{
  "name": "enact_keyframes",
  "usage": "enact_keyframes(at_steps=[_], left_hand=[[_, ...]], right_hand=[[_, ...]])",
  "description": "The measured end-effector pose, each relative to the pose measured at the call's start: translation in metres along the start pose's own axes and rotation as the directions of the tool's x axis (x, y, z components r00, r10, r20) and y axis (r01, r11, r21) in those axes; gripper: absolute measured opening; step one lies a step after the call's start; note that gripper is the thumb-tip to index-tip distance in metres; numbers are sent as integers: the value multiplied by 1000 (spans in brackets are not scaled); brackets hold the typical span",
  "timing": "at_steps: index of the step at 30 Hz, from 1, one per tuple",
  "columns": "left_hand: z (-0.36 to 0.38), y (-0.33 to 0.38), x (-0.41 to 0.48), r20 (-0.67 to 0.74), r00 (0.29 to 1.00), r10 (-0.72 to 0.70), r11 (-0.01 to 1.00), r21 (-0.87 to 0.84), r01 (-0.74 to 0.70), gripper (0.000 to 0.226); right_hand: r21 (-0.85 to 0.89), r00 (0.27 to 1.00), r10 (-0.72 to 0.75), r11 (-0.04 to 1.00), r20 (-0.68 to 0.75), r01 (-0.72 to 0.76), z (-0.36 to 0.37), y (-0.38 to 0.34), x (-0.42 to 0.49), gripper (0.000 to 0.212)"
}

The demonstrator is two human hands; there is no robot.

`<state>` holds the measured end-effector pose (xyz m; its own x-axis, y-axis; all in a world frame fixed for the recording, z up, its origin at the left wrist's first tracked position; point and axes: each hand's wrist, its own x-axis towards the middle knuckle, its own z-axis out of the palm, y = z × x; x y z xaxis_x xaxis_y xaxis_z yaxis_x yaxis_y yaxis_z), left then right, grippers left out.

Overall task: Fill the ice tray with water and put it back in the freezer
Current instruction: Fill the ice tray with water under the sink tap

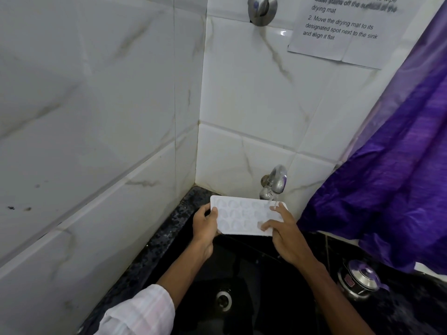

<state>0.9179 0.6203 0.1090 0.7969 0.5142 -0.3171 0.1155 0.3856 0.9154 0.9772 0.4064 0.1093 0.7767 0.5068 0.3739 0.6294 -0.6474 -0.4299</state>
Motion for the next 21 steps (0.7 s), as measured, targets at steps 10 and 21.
enact_keyframes(at_steps=[10, 21], left_hand=[[-20, -30, -9, 21, 999, -39, 997, 61, 38, 24], [-38, -56, -21, 79, 970, 229, 897, 369, -242, 17]], right_hand=[[383, 677, 731, 604, 85, -699, -6, 3, -36, 54], [515, 670, 742, 560, 39, -650, -1, 22, -77, 22]])
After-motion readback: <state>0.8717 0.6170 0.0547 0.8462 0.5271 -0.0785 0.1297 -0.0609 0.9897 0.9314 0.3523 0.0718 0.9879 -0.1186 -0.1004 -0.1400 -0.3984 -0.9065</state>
